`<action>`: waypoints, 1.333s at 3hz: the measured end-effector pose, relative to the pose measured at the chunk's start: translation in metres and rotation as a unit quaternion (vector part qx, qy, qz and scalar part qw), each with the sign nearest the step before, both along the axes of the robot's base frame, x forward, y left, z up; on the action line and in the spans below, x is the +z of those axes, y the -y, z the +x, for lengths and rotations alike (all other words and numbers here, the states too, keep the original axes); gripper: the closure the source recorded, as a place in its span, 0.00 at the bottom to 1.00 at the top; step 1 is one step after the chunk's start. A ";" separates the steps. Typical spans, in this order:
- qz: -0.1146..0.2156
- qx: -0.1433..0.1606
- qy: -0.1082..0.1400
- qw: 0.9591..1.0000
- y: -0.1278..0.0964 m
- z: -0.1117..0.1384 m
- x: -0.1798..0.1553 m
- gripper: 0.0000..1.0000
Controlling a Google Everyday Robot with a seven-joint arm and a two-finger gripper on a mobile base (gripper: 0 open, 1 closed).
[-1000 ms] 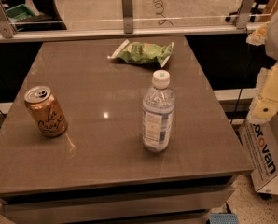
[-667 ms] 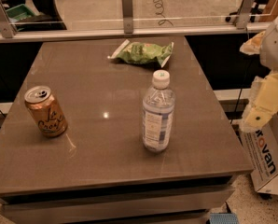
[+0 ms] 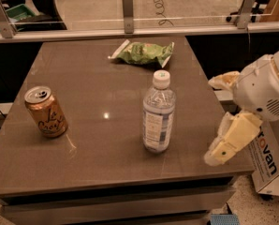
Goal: Move blue plastic bottle near green jalapeno chip bag
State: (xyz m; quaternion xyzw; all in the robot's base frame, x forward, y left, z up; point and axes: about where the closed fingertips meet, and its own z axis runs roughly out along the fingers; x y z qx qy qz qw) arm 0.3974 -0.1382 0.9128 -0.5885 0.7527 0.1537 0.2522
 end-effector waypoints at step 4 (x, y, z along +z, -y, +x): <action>0.304 0.070 -0.027 0.950 -0.144 -0.004 -0.008 0.18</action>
Offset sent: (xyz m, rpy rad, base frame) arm -0.0064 0.1278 -0.0158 0.6255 0.0932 0.1264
